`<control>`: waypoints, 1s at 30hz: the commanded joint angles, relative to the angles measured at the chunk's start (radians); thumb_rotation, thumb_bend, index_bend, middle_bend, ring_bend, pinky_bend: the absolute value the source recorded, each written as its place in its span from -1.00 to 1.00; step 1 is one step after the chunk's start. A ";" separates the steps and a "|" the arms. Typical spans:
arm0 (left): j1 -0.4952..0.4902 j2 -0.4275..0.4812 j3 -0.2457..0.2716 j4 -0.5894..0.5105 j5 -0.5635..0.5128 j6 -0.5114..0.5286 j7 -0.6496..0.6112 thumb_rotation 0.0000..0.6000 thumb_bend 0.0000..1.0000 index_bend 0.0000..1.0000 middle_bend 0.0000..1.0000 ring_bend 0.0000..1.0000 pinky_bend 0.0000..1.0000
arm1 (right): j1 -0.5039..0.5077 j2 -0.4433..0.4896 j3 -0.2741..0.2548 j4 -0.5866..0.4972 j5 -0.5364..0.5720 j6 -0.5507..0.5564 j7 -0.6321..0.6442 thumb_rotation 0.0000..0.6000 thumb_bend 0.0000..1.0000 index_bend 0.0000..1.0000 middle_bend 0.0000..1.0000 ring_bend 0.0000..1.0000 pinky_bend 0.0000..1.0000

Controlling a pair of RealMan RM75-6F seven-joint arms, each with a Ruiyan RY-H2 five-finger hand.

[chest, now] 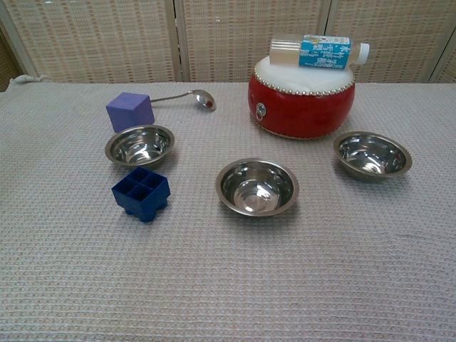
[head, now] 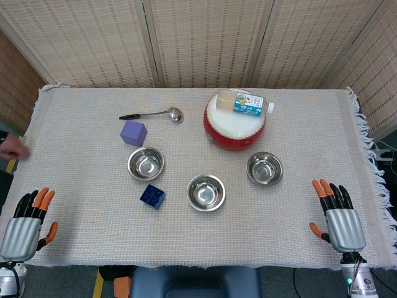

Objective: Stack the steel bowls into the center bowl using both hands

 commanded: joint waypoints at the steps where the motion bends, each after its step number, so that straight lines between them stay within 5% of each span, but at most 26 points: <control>1: -0.002 -0.001 -0.001 -0.001 -0.002 -0.004 0.000 1.00 -0.18 -1.00 -1.00 -1.00 -0.84 | 0.000 0.001 0.001 -0.002 0.000 0.001 0.001 1.00 -0.81 -1.00 -1.00 -1.00 -1.00; 12: -0.182 -0.074 -0.070 0.095 -0.002 -0.204 0.015 1.00 -0.17 -1.00 -1.00 -1.00 -0.84 | 0.002 0.001 0.016 0.004 0.023 -0.003 0.004 1.00 -0.81 -1.00 -1.00 -1.00 -1.00; 20: -0.369 -0.241 -0.117 0.317 -0.040 -0.417 -0.041 1.00 -0.18 -0.99 -1.00 -1.00 -0.84 | 0.002 -0.006 0.039 0.017 0.070 -0.002 -0.010 1.00 -0.81 -1.00 -1.00 -1.00 -1.00; 30: -0.484 -0.423 -0.130 0.531 -0.064 -0.485 -0.019 1.00 -0.20 -0.88 -1.00 -1.00 -0.84 | 0.008 -0.005 0.058 0.028 0.118 -0.019 -0.009 1.00 -0.81 -1.00 -1.00 -1.00 -1.00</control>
